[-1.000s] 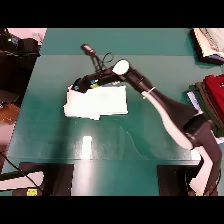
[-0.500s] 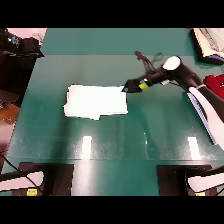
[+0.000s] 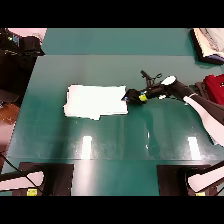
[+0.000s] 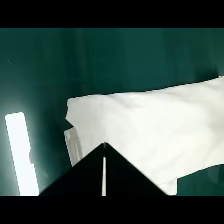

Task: Fold the shirts.

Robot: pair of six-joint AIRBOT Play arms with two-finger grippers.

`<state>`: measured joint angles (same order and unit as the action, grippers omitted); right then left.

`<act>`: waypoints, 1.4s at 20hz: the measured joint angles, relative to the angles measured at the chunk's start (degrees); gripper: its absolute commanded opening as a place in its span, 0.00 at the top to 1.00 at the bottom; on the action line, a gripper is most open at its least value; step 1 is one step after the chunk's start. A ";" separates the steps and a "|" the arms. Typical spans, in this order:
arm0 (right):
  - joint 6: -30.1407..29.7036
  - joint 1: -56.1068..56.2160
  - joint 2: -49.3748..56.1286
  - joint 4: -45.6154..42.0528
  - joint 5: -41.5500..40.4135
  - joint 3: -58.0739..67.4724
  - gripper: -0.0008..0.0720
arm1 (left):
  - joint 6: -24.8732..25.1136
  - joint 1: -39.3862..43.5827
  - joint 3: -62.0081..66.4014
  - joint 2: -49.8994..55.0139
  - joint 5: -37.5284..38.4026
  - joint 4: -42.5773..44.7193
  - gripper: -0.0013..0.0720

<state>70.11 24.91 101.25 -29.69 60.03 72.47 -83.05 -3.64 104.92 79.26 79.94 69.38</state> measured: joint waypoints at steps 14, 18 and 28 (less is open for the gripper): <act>-0.13 0.74 2.78 2.71 2.29 14.99 0.96 | 0.90 3.15 -0.28 0.00 0.37 -2.36 0.94; 3.08 -10.27 -8.00 -8.09 6.82 15.50 0.96 | 1.01 9.73 -1.66 0.13 -1.57 -2.62 0.94; 3.23 -43.36 -20.35 -20.11 7.21 15.65 0.96 | 0.98 24.55 -4.59 1.14 -11.76 -2.75 0.94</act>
<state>73.34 -18.46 80.90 -49.80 67.24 88.12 -82.06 20.91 100.33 80.40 68.18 66.63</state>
